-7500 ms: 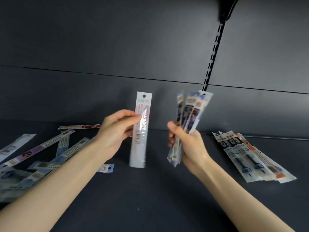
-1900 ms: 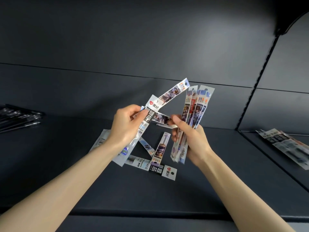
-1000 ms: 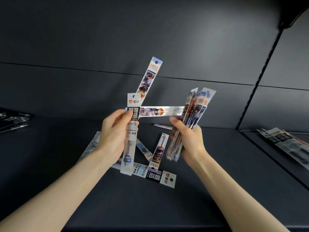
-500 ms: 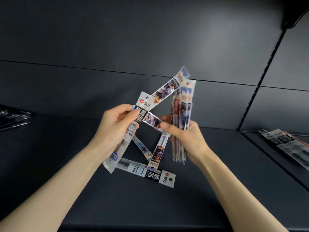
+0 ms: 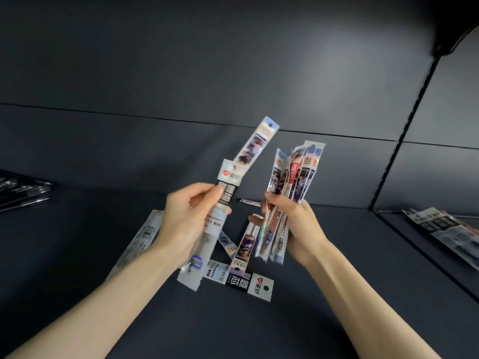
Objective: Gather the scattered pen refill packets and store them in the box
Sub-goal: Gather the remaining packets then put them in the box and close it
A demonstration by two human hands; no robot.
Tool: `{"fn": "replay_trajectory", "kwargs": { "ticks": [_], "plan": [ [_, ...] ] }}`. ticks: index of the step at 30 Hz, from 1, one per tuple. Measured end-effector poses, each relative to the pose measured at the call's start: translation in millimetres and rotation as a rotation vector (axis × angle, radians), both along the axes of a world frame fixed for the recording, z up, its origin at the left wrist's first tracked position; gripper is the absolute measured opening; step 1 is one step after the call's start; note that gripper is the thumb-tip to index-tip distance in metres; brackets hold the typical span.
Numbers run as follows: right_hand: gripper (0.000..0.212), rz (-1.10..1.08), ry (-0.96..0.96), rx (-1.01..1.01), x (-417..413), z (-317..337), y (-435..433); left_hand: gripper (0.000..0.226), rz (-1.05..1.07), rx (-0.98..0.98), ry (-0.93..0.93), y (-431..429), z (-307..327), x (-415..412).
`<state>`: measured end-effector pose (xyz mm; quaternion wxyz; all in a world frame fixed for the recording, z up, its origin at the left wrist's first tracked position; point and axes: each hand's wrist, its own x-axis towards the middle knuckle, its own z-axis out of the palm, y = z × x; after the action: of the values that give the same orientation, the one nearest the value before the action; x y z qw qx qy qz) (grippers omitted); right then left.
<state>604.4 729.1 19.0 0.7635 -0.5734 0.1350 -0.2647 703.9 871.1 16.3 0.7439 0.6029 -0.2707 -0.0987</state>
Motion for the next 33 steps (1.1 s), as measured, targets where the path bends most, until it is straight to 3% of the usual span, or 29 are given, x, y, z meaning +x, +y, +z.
{"fn": "replay_trajectory", "kwargs": {
  "ticks": [4,8,9,11,14,16,19,23,26,30,33],
  "plan": [
    [0.014,0.020,-0.077,0.011,1.4,-2.0,3.5,0.009,-0.102,0.075,-0.089,-4.7,-5.4,-9.9],
    [0.050,0.040,-0.053,0.084,-0.8,-3.2,2.3,0.012,-0.234,0.187,-0.157,-5.4,-7.4,-13.1],
    [0.051,0.049,-0.050,0.108,-1.2,-2.3,2.4,0.013,-0.241,0.219,-0.183,-5.6,-7.5,-12.8],
    [0.037,0.044,-0.086,0.172,-1.5,-0.9,0.2,0.013,-0.217,0.224,-0.208,-5.3,-6.7,-11.5],
    [0.006,-0.064,-0.168,0.235,-2.5,1.2,-6.3,0.011,-0.011,0.124,-0.162,-4.0,-4.5,1.6],
    [0.006,-0.077,-0.142,0.163,-3.1,1.1,-6.2,0.011,0.039,-0.012,0.020,-0.7,0.1,10.3],
    [0.015,0.036,-0.025,-0.032,0.8,-4.3,1.7,0.012,-0.076,-0.138,0.210,0.5,5.0,8.4],
    [0.031,0.275,0.053,-0.188,7.9,-9.8,18.0,0.021,-0.164,-0.103,0.129,-4.0,2.5,-1.5],
    [0.038,0.292,0.032,-0.251,7.4,-9.6,20.8,0.010,-0.155,-0.083,0.061,-5.3,0.6,-0.9],
    [0.015,0.209,0.036,-0.144,1.1,-5.7,9.6,0.011,-0.066,0.168,-0.266,0.5,0.3,11.6],
    [0.010,0.137,0.013,-0.086,-3.3,-5.6,-0.3,0.012,-0.284,0.545,-0.427,18.8,4.6,30.0]
  ]
}}
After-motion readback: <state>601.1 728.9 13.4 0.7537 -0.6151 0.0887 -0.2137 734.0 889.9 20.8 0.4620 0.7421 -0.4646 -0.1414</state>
